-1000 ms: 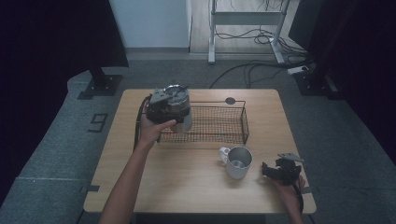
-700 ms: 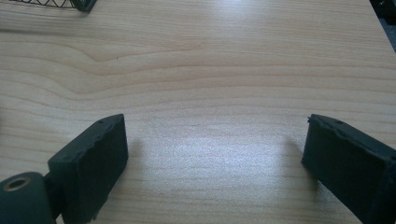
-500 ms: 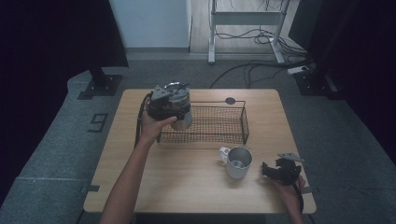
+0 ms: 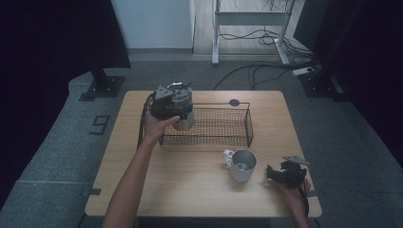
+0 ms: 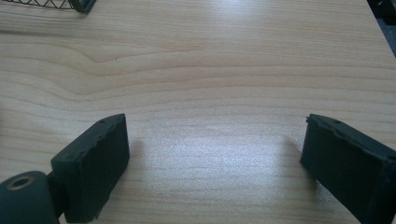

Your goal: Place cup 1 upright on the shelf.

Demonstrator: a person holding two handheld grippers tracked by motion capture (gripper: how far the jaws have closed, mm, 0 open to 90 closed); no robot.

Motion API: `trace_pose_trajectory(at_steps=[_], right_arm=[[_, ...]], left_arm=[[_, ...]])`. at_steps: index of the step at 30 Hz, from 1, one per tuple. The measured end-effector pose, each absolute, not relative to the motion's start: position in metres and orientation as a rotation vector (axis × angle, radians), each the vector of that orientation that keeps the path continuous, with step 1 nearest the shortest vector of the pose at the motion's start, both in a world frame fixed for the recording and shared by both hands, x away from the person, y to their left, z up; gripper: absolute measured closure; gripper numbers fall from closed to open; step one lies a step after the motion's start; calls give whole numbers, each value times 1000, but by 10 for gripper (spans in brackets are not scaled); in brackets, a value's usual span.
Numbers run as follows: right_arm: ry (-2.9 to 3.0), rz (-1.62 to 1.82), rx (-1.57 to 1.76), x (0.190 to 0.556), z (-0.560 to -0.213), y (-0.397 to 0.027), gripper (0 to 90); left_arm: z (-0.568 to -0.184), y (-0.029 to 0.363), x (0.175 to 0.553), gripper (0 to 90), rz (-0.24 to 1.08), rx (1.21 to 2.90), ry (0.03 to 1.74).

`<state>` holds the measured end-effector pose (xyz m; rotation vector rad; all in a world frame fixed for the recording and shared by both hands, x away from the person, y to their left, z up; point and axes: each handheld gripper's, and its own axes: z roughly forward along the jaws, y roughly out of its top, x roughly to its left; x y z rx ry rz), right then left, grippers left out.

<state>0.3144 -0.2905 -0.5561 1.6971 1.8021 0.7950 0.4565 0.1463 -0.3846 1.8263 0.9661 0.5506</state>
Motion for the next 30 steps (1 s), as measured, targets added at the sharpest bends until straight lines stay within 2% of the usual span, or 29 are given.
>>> trace_pose_trajectory(at_steps=[30], right_arm=[[1798,793,1699,314,-556,-290,78]], left_arm=[[-424,146,475,41,529,1877,1039]])
